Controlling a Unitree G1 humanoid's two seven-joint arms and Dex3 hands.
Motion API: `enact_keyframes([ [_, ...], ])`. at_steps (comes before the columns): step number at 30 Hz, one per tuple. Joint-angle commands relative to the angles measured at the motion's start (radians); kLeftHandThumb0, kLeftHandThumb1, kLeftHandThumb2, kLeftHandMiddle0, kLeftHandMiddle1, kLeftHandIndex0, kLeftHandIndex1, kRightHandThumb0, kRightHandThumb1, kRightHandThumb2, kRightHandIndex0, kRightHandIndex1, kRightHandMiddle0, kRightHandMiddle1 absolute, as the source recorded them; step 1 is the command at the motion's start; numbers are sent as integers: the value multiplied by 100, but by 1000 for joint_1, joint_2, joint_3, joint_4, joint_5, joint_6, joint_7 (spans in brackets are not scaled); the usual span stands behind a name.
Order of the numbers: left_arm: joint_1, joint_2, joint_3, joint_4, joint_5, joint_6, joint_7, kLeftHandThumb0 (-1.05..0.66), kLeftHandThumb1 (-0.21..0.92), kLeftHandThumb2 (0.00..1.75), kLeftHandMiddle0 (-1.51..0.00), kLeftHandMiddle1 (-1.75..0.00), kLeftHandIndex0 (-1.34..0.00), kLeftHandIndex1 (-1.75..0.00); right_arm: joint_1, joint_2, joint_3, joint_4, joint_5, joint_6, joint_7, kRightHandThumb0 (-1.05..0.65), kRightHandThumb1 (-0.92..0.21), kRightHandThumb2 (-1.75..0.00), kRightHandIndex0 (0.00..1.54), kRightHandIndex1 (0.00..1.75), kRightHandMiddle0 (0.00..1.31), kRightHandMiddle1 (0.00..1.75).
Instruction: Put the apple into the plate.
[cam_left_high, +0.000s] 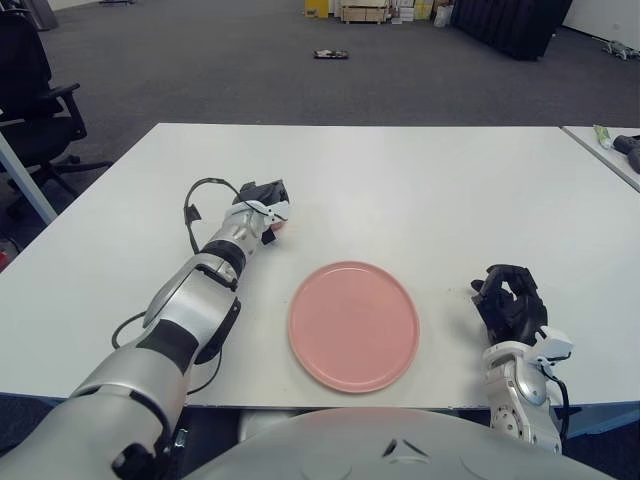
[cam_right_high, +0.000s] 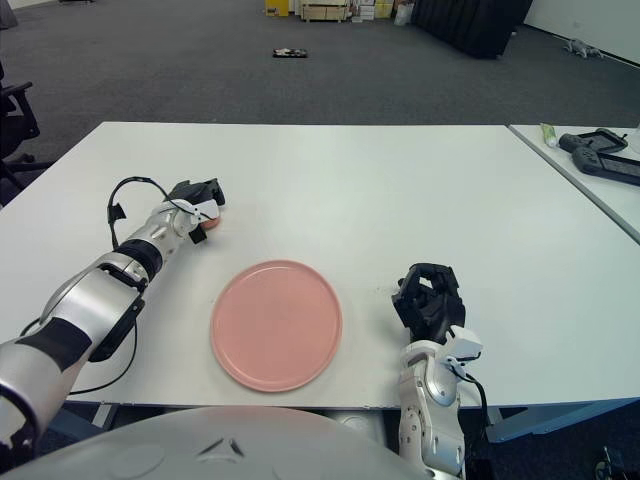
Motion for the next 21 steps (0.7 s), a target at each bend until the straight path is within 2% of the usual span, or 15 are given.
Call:
enact_keyframes([
  [1,125,-30,77,52,-83,45,-113,53,15,152,-74,-175,-97,-175,-15,34,-3,-2,11,-5,0,-40,-60,-96,71,175,39,175],
  [11,121,-40,243,42,-232,78,-139,54,14,154,-76,-175,-98,-175,-20,36,-6,3,17,-3,-1,-40,-60,-96,73,175,39,175],
  [14,123,-46,346,33,-332,71,-134,54,13,154,-76,-175,-97,-175,-19,31,-2,2,6,-2,-1,-40,-61,-96,73,175,39,175],
  [21,132,-53,435,23,-412,40,-126,55,13,154,-76,-175,-99,-175,-22,32,-2,1,8,1,-2,-40,-61,-95,72,175,39,175],
])
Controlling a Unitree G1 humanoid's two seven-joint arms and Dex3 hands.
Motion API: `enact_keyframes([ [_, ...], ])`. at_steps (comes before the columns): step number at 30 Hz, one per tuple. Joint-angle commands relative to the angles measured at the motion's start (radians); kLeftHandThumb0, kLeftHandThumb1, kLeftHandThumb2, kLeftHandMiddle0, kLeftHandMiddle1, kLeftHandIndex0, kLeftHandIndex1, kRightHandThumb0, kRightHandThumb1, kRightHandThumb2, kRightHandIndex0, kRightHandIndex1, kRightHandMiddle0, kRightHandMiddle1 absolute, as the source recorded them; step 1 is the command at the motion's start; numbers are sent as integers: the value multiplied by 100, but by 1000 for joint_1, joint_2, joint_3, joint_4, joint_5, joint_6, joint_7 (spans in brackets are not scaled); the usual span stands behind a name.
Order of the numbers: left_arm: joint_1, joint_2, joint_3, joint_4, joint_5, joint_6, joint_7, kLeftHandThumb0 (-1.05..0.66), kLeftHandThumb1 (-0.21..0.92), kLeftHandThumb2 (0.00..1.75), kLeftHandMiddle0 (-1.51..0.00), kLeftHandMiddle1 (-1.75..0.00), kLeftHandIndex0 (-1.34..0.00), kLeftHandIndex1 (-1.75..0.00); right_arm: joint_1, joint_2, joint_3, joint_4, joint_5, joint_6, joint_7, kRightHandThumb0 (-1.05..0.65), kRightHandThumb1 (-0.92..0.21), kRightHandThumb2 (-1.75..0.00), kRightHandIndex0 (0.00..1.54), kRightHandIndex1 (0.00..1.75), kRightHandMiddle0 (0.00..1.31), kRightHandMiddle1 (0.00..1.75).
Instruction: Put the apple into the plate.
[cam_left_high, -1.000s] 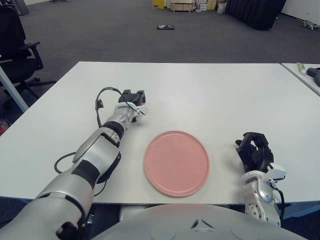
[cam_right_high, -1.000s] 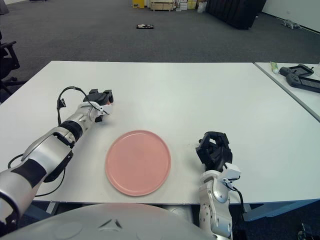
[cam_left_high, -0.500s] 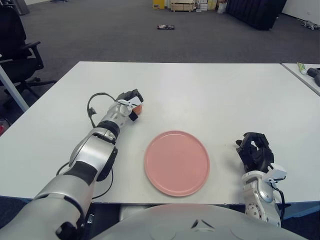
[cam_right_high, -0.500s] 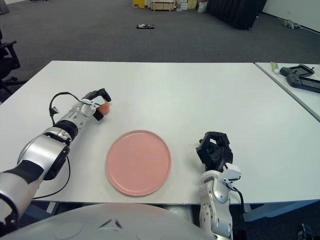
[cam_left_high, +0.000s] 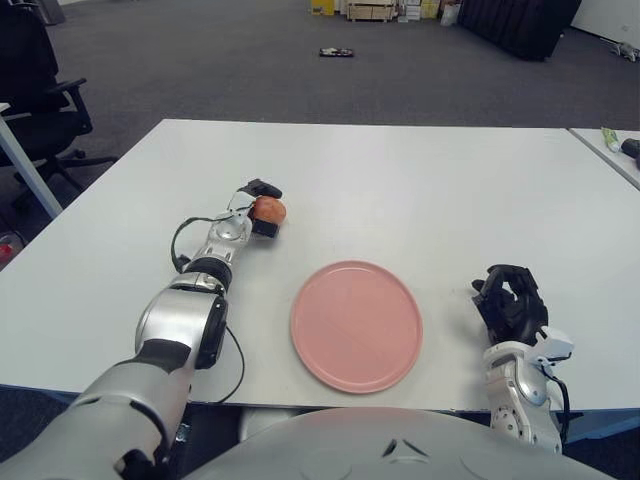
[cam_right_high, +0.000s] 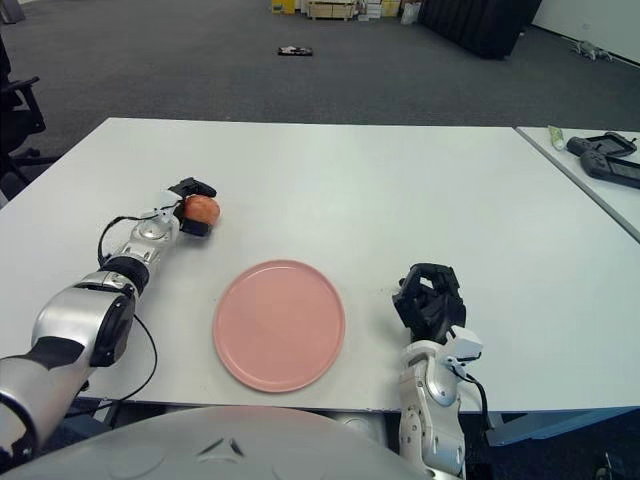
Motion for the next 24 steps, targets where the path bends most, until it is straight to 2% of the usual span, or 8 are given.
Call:
enact_keyframes([
  [1,46,-26,29,27,-25,15,-33,55,13,154,-76,-175,-100,-175,-22,32,-3,0,10,3,-2,-40,-61,-95,72,175,39,175],
  [24,8,3,76,-54,-69,-93,-96,56,11,157,-78,-175,-105,-175,-25,31,3,12,-8,-6,-5,-40,-61,-95,72,175,39,175],
])
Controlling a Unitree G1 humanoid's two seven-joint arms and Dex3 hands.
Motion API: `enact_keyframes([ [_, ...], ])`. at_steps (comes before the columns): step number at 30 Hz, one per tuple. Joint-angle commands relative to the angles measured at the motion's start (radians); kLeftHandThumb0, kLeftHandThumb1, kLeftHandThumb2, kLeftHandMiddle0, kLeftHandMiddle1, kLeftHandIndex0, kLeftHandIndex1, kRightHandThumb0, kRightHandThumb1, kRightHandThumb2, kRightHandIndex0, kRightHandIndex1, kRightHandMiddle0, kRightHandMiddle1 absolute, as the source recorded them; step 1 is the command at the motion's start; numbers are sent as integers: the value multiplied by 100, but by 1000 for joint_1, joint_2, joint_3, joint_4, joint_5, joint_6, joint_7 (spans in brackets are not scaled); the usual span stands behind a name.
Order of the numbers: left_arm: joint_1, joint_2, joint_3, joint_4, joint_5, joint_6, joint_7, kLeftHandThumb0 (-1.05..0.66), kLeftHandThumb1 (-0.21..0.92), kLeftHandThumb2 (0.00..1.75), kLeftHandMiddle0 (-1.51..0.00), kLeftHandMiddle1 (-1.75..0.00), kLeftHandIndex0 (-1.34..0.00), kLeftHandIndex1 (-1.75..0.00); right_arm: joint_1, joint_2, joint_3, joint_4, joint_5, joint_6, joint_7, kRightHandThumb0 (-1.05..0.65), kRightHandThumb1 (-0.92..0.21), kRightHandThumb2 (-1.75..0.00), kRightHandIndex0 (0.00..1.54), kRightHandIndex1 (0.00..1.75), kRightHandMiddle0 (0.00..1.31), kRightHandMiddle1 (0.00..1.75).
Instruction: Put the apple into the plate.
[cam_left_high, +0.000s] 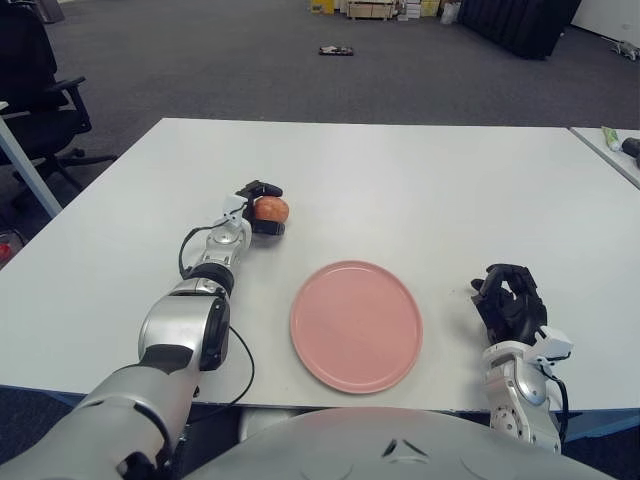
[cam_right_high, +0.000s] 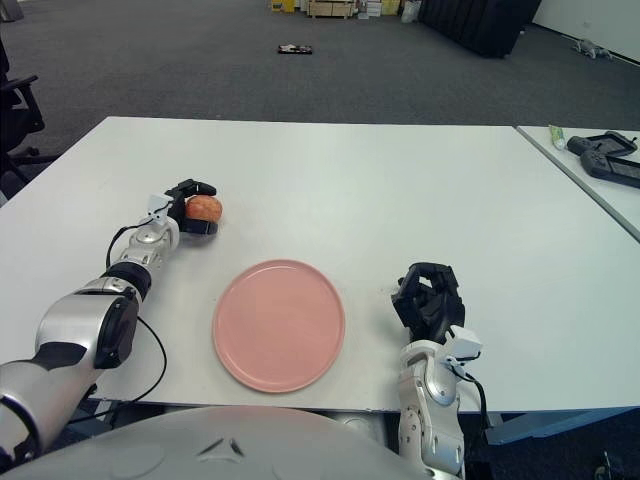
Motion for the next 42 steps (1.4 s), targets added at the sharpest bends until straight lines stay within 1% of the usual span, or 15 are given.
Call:
enact_keyframes([
  [1,-3,0,2,-32,-10,-16,-23,56,11,157,-78,-175,-105,-175,-24,31,1,7,-6,4,-9,-40,-61,-95,72,175,39,175],
  [6,7,-5,-1,-96,-21,-66,-49,56,11,157,-78,-175,-105,-175,-26,29,3,9,-7,3,-10,-40,-61,-95,73,175,39,175],
  [11,21,-9,-8,-158,-26,-98,-73,56,11,157,-78,-175,-105,-175,-26,30,6,12,-10,-5,-7,-40,-61,-95,73,175,39,175],
  [14,56,-19,-18,-261,-34,-113,-102,56,11,156,-78,-175,-105,-175,-25,29,9,13,-15,-7,-7,-40,-61,-95,73,175,39,175],
  [18,138,-28,-47,-448,-42,-143,-157,55,11,156,-78,-175,-105,-175,-24,27,12,14,-13,-11,0,-40,-60,-96,73,175,39,175],
  [22,180,-28,-73,-552,-21,-154,-161,56,11,157,-78,-175,-105,-175,-24,26,13,14,-13,-11,2,-40,-60,-96,74,175,39,175],
  [26,231,-18,-112,-697,4,-170,-174,56,10,158,-79,-175,-107,-175,-25,24,14,18,-17,-12,2,-40,-60,-96,74,175,40,175],
  [29,265,-12,-133,-793,8,-158,-186,56,10,159,-79,-175,-108,-175,-25,24,15,18,-19,-13,2,-40,-60,-96,74,175,40,175],
  [33,338,9,-177,-1031,1,-52,-248,57,9,159,-80,-175,-109,-175,-25,30,15,16,-6,-13,3,-40,-60,-97,74,175,40,175],
  [34,349,13,-182,-1064,0,-34,-256,57,9,159,-80,-175,-109,-175,-24,31,15,15,-5,-12,3,-40,-60,-97,74,175,40,175],
  [38,419,33,-224,-1275,7,52,-296,57,8,161,-81,-175,-110,-175,-25,35,17,13,-4,-10,-2,-40,-59,-97,76,175,40,175],
  [40,445,46,-246,-1348,14,56,-319,58,7,161,-81,-175,-111,-175,-25,33,19,14,-10,-10,-3,-40,-59,-97,77,175,40,175],
  [42,456,57,-258,-1380,13,58,-340,58,7,162,-82,-175,-111,-175,-24,29,22,15,-16,-10,-2,-40,-59,-98,78,175,40,175],
])
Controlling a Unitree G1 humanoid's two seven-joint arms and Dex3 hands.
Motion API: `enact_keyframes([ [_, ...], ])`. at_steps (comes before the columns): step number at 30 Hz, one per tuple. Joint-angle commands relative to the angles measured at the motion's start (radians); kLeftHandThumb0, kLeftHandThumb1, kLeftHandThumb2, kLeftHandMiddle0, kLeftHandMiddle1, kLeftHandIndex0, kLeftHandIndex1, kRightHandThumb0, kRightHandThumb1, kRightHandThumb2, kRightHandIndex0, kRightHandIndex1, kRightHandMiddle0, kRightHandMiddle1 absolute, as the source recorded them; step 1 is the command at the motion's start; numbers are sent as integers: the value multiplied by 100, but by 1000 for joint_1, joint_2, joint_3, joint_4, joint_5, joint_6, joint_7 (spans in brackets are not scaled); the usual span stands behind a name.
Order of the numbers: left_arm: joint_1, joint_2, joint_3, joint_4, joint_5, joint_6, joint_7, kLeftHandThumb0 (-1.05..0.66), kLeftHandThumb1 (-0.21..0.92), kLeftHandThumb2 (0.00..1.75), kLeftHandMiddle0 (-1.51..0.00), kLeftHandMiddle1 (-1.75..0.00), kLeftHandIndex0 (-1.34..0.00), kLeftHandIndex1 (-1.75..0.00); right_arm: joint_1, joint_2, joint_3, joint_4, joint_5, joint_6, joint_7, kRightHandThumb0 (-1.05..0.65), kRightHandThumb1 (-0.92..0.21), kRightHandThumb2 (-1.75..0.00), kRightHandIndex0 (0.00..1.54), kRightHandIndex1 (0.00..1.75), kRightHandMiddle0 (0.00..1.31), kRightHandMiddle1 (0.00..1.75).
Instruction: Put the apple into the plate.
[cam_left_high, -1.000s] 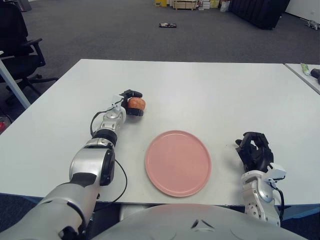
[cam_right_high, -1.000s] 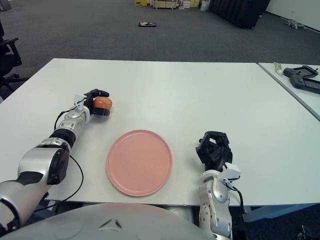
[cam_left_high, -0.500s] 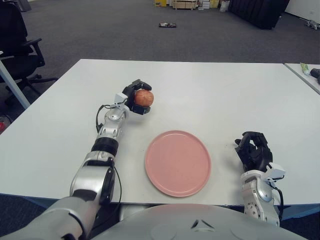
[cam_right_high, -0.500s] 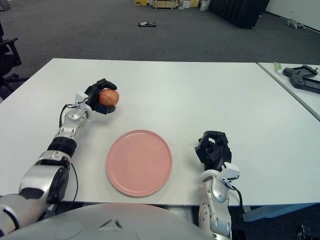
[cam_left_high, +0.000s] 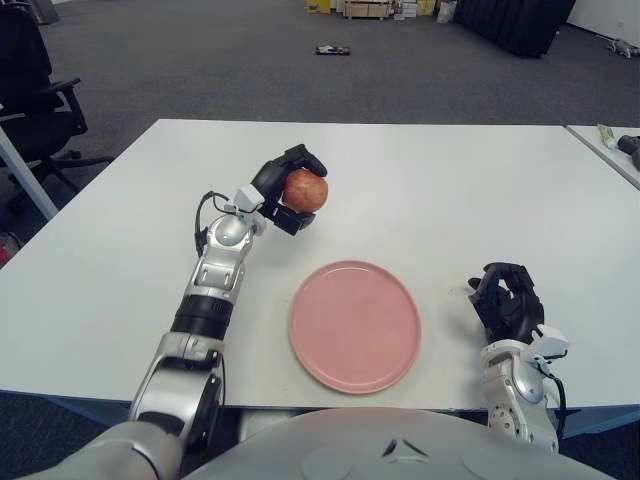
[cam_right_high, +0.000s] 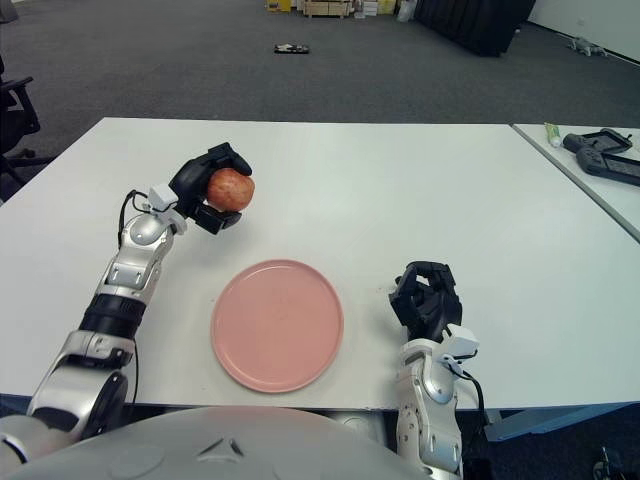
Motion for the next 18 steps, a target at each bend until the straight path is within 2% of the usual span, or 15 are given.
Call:
enact_keyframes([
  [1,48,57,-54,-198,1,44,-80,58,7,162,-82,-175,-111,-175,-19,29,9,8,-11,-2,0,-40,-59,-98,77,175,41,175],
  [9,84,126,-126,-286,-23,-49,-215,59,6,164,-83,-175,-114,-175,-17,24,15,4,-21,3,-1,-40,-58,-99,77,175,41,175],
  [18,68,181,-247,-266,32,-241,-320,58,8,161,-81,-175,-109,-175,-17,25,19,0,-28,5,-8,-41,-57,-100,77,175,41,175],
])
